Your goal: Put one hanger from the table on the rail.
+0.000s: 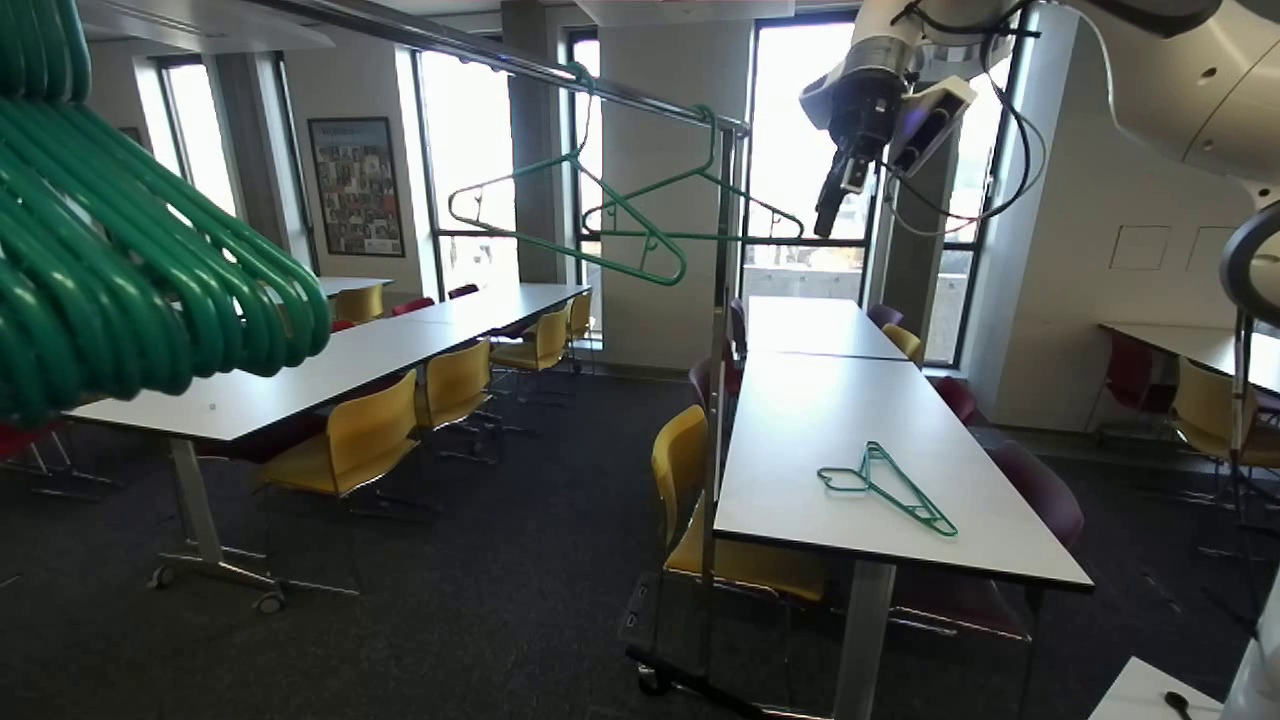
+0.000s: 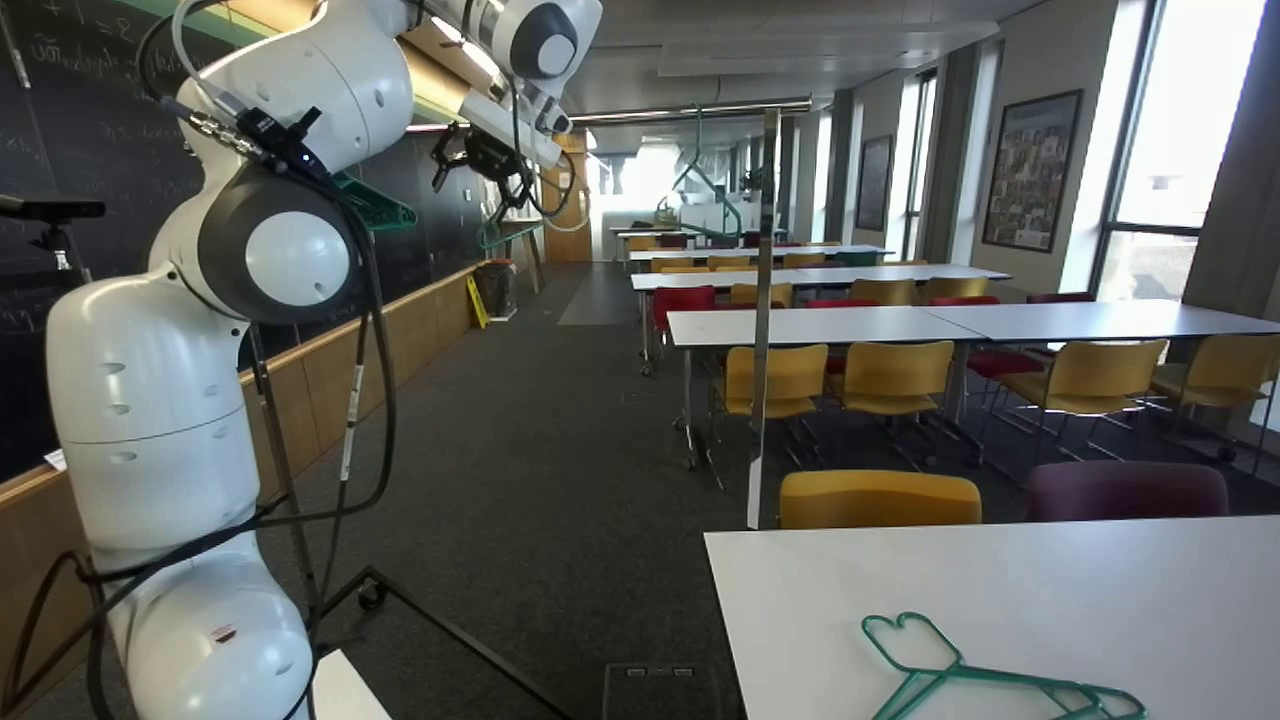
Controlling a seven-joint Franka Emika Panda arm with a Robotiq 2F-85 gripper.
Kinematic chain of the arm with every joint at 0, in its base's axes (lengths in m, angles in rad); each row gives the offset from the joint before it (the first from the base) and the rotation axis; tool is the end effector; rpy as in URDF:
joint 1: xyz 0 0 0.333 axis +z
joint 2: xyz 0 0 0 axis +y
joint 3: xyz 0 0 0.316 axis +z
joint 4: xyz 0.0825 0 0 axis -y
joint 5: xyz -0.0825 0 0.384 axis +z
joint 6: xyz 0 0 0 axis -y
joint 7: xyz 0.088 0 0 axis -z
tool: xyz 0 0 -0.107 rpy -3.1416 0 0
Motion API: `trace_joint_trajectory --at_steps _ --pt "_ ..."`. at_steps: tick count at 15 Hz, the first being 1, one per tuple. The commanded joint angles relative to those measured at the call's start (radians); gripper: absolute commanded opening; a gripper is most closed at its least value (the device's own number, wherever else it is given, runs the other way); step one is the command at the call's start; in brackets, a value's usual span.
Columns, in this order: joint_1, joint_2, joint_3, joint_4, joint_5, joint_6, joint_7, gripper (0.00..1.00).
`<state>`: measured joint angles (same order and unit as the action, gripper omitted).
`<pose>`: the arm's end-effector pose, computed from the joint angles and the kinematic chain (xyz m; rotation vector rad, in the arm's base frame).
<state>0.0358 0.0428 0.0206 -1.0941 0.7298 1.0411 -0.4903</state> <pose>0.4665 0.1173 0.7982 -2.2450 -1.0811 -0.0646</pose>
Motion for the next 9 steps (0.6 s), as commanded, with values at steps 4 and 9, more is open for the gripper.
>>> trace_joint_trajectory --at_steps 4,9 --pt "0.015 -0.071 0.007 -0.139 -0.46 -0.005 -0.326 1.0" --pt "0.015 -0.033 0.013 -0.171 -0.619 0.075 -0.412 1.0"
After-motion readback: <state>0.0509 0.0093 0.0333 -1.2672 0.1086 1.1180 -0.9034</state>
